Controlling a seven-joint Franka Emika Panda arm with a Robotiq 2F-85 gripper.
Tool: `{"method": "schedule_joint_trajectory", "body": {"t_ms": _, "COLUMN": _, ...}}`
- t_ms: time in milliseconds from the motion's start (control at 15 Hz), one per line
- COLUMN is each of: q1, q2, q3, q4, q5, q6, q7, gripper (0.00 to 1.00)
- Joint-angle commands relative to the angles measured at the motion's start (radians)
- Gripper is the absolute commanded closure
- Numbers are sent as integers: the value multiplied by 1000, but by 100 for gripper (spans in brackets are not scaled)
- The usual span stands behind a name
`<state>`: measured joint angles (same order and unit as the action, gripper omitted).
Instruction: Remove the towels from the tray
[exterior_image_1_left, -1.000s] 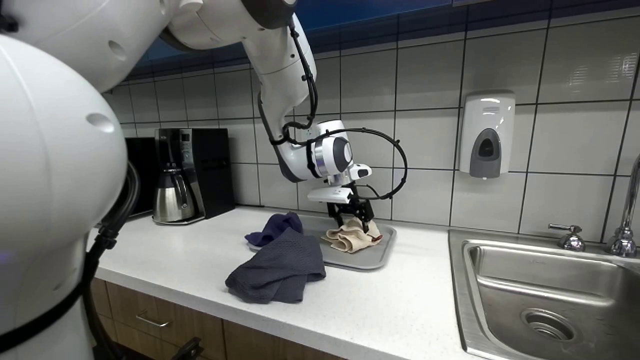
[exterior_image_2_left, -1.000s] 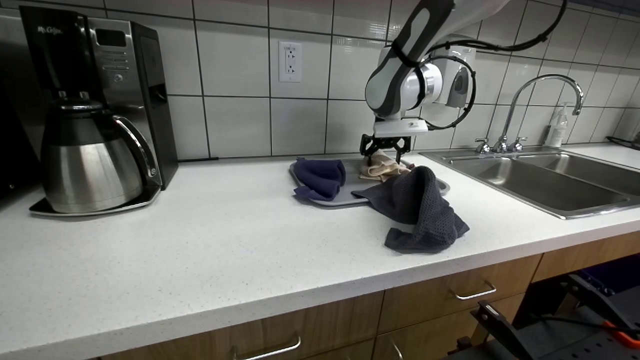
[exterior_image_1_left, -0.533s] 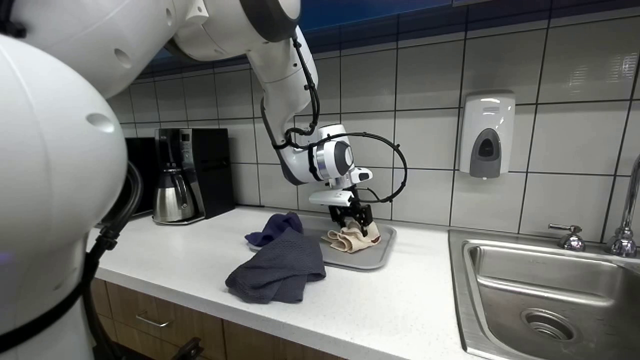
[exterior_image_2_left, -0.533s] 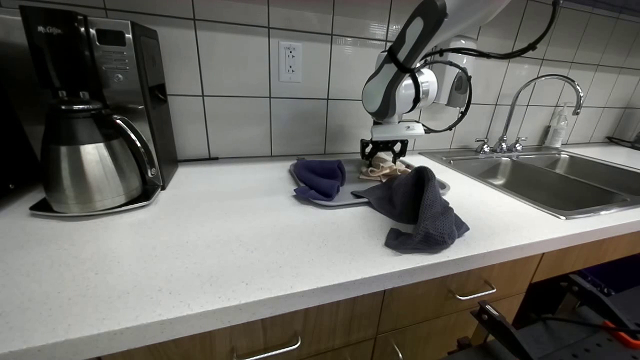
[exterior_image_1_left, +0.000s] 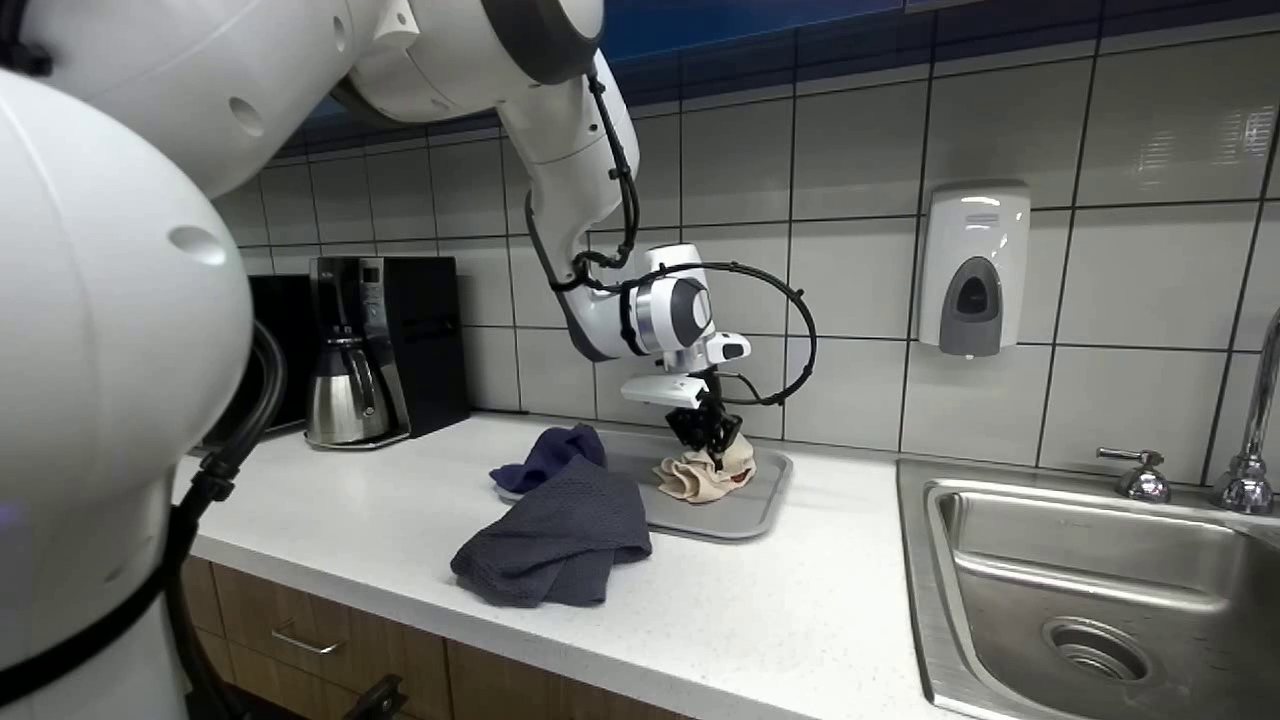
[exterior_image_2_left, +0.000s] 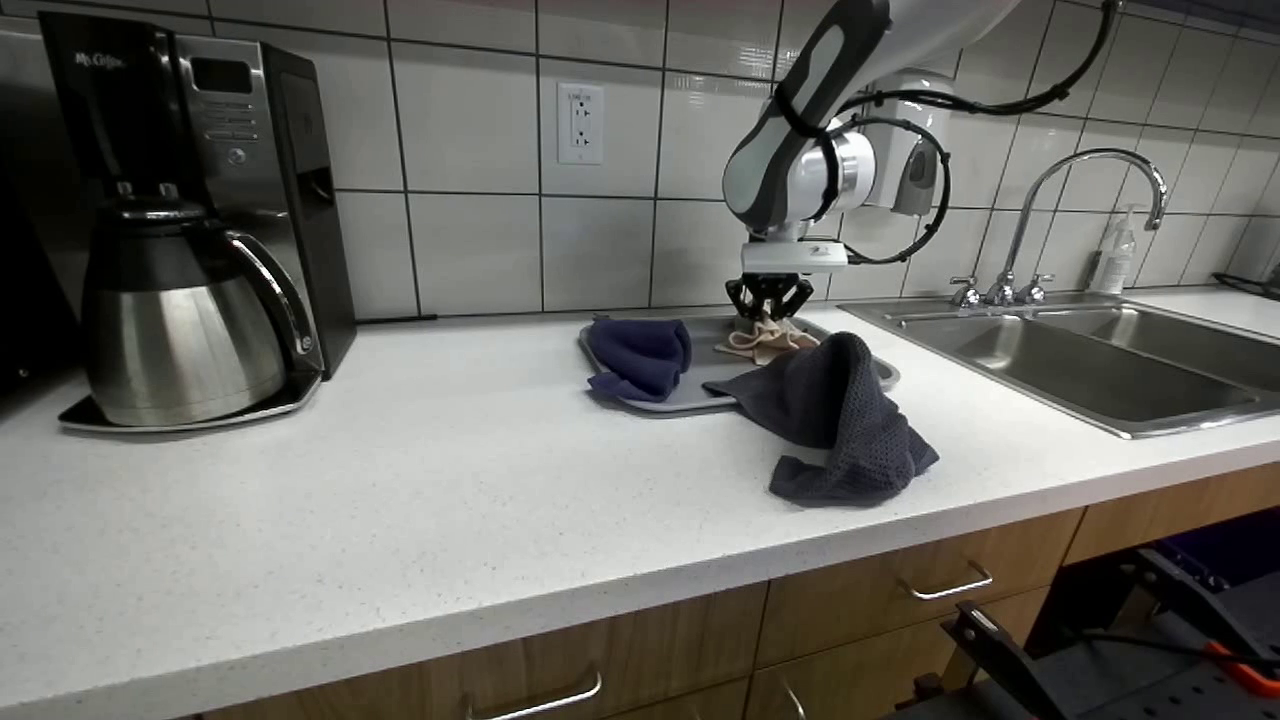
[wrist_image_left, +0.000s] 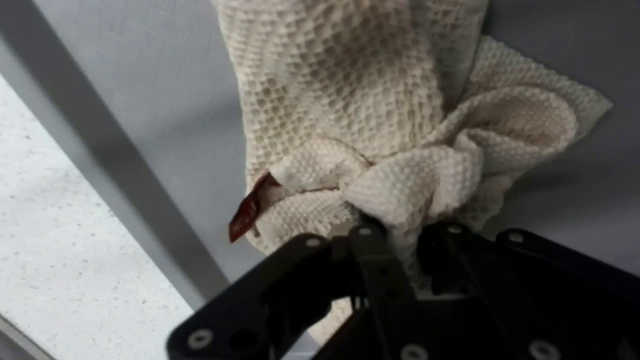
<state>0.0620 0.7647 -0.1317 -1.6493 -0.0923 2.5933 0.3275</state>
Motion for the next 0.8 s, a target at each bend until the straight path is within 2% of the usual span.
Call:
{"method": "schedule_joint_trajectory", "body": {"t_ms": 0, "q1": -10, "q2": 6, "q3": 5, "q4": 27, "q5": 27, "q6": -40, "q7": -27, "gripper": 100}}
{"method": "schedule_joint_trajectory", "body": {"t_ms": 267, "q1": -6, "q2": -37, "q3": -11, "q4": -21, "q5": 17, "q6": -37, "q7": -26, "gripper": 97}}
{"method": "schedule_joint_trajectory", "body": {"t_ms": 333, "q1": -23, "q2": -35, "q3": 7, "q4": -22, "q5": 26, "q6": -63, "q7": -60, "gripper": 97}}
{"method": "schedule_joint_trajectory", "body": {"t_ms": 533, "q1": -26, "q2": -32, "q3": 6, "q4": -18, "q5": 23, "q6": -73, "q7": -76, "gripper": 97}}
{"method": "schedule_joint_trajectory", "body": {"t_ms": 600, "q1": -31, "q2": -71, "q3": 3, "q4": -65, "q5": 22, "q6": -35, "q7": -84, "gripper": 97}}
{"method": "schedule_joint_trajectory", "body": {"t_ms": 733, "q1": -38, "q2": -88, "q3": 3, "q4": -86, "q5": 23, "q6": -31, "q7": -94, "gripper": 97}}
